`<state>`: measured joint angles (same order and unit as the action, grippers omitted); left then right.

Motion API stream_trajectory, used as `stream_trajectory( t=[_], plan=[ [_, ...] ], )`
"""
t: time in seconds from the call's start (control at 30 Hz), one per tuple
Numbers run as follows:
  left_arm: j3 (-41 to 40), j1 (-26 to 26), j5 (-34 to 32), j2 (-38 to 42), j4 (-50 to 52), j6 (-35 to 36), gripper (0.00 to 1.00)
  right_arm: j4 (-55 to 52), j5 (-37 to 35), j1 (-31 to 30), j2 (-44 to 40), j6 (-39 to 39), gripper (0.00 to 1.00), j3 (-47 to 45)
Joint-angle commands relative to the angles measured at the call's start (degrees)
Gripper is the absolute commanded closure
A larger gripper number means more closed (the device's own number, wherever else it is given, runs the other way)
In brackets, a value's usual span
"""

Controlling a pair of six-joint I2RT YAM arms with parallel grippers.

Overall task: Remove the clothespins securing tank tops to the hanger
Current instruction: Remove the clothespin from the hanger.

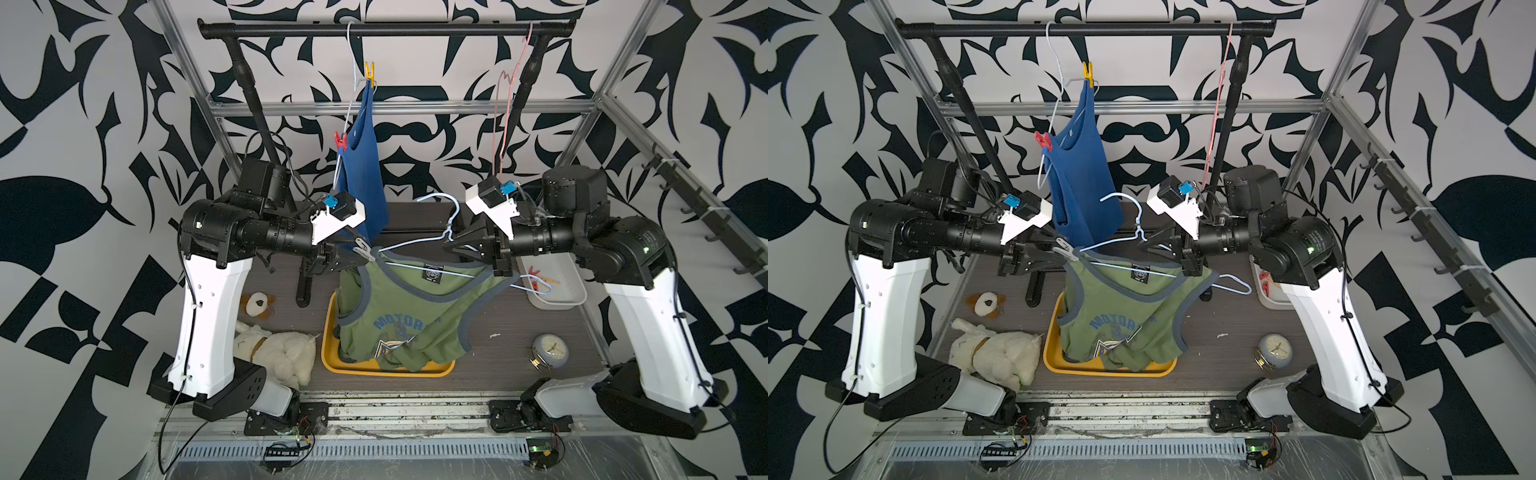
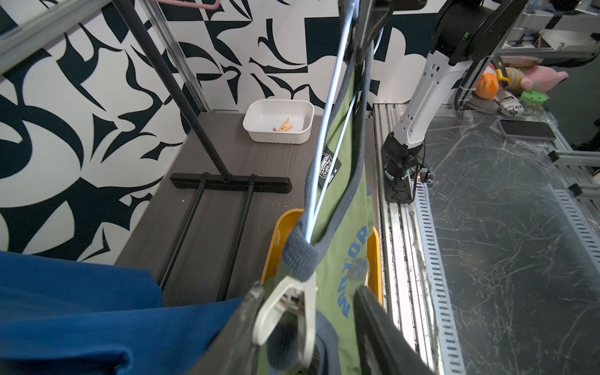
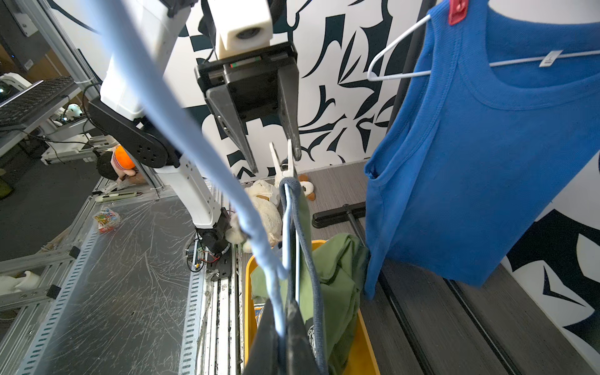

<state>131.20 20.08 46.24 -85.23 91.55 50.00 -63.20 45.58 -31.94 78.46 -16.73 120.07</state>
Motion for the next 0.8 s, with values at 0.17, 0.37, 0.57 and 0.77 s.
stream_trajectory(
  t=[0.17, 0.37, 0.57, 0.77],
  plan=[
    [-1.7, 0.2, -0.6, 1.6, 1.0, -2.7, 0.61, 1.2, 0.2, 0.3, -0.7, -0.4, 1.00, 2.0],
    [-1.4, 0.1, -1.0, 1.9, 0.0, -3.7, 0.74, 1.0, -0.1, 0.3, -0.2, -0.5, 1.00, 2.1],
    [-1.3, 0.2, -1.4, 2.3, -0.5, -4.3, 0.82, 0.9, -0.1, 0.2, 0.1, -0.6, 1.00, 2.1],
    [-1.1, 0.2, -0.8, 2.6, -1.2, -6.1, 0.80, 0.1, 0.0, 0.3, 1.2, -0.6, 1.00, 2.7]
  ],
)
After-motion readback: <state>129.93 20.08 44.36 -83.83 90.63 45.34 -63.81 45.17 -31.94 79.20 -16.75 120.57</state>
